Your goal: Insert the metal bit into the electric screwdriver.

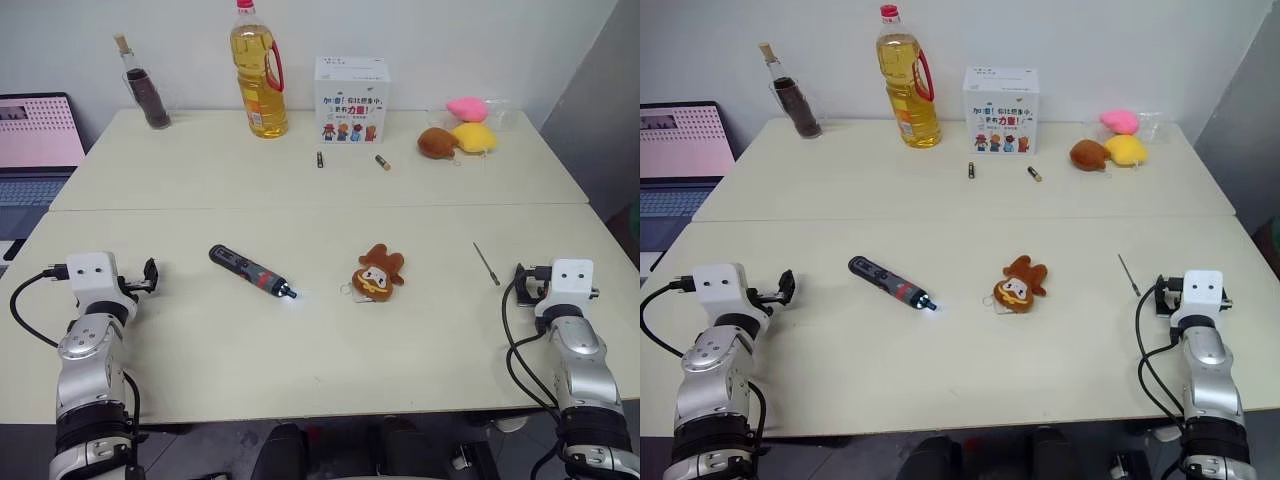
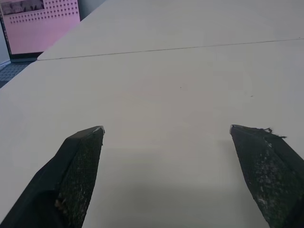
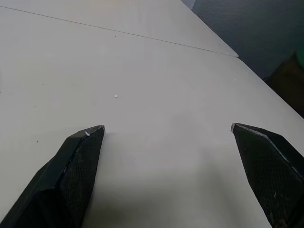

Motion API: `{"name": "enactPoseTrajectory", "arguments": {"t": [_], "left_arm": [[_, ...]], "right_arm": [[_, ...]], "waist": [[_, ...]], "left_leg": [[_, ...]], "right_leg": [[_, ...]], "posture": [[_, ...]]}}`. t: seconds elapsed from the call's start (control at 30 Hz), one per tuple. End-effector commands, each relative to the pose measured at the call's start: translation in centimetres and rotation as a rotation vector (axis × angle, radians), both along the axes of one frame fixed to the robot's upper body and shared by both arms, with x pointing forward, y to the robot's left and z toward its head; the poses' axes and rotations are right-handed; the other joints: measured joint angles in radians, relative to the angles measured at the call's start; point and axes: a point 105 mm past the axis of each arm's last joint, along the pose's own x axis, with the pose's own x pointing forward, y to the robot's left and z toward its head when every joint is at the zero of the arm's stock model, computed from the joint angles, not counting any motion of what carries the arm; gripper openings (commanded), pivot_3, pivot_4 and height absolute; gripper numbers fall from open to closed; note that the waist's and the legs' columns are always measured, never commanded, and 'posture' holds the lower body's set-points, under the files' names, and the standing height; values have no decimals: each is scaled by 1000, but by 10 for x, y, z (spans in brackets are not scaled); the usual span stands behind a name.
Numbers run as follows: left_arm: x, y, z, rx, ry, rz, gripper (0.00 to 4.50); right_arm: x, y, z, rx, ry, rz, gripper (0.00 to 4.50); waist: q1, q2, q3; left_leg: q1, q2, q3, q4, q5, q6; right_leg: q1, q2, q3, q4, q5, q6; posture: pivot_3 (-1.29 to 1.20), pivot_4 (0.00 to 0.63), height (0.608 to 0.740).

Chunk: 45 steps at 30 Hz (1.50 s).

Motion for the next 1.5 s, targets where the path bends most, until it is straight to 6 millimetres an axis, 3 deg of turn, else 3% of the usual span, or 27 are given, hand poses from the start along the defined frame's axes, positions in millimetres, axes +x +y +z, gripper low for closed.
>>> {"name": "enactPoseTrajectory", "arguments": {"t": [0.03, 0.23, 0.37, 0.47, 0.57, 0.67, 0.77, 0.9, 1.1, 1.37, 1.5], "left_arm": [[-3, 8, 10, 29, -13, 16, 4437], [-7, 10, 21, 28, -40, 5, 4437], [-6, 7, 53, -18, -100, -109, 4437], [-1, -16, 90, 32, -87, -345, 4437], [1, -42, 113, 103, -24, -549, 4437], [0, -84, 131, 145, 42, -807, 4437], [-6, -127, 142, 170, 94, -1031, 4437], [-23, -183, 136, 247, 206, -1346, 4437], [-46, -217, 108, 437, 324, -1609, 4437], [-44, -216, 105, 460, 307, -1623, 4437], [-44, -214, 104, 461, 302, -1609, 4437]], "right_arm": [[-1, -8, 11, -26, -24, -11, 4500], [0, -7, 19, -36, -47, 4, 4500], [2, -2, 43, -49, -79, 98, 4500], [6, 31, 68, -20, -64, 378, 4500], [-1, 64, 79, -12, 10, 648, 4500], [-20, 106, 82, -35, 149, 981, 4500], [-35, 132, 81, -105, 241, 1194, 4500], [-41, 161, 75, -255, 302, 1411, 4500], [-31, 196, 66, -423, 287, 1558, 4500], [-11, 233, 48, -491, 251, 1608, 4500], [13, 235, 30, -635, 253, 1516, 4500]], "waist": [[0, 0, 0], [0, 0, 0], [-1, 0, 0], [-2, 0, 1], [-2, 1, 1], [-1, 1, 1], [0, 1, 2], [-6, 1, 2], [-18, 3, 3], [-13, 3, 3], [-13, 3, 3]], "left_leg": [[0, 0, 0, 0, 0, 0], [0, 0, 0, 0, 0, 0], [0, 0, 0, 0, 0, 0], [0, 0, 0, 0, 0, 0], [0, 0, 0, 0, 0, 0], [0, 0, -1, 0, 0, 0], [-1, -1, -1, 0, 0, 0], [-1, -2, 0, 0, 0, 0], [-1, -1, 0, -1, 0, 0], [-2, -1, -1, 0, 0, 0], [-2, -1, 0, 0, 0, 0]], "right_leg": [[0, 0, 0, 0, 0, 0], [0, 0, 0, 0, 0, 0], [0, 0, 0, 0, 0, 0], [0, 1, 0, 0, 0, 0], [0, 1, -1, -1, 0, 0], [1, 2, -1, -2, 0, 0], [1, 2, -2, -3, 0, 0], [1, 3, -1, -6, 0, 0], [0, 7, -1, -6, 0, 0], [0, 8, -1, -5, 0, -2], [0, 7, -1, -5, 0, -2]], "posture": [[0, 150, 740], [0, 150, 740], [0, 150, 740], [0, 150, 740], [0, 150, 740], [0, 150, 740], [0, 150, 740], [0, 150, 740], [0, 150, 740], [0, 150, 740], [0, 150, 740]]}}
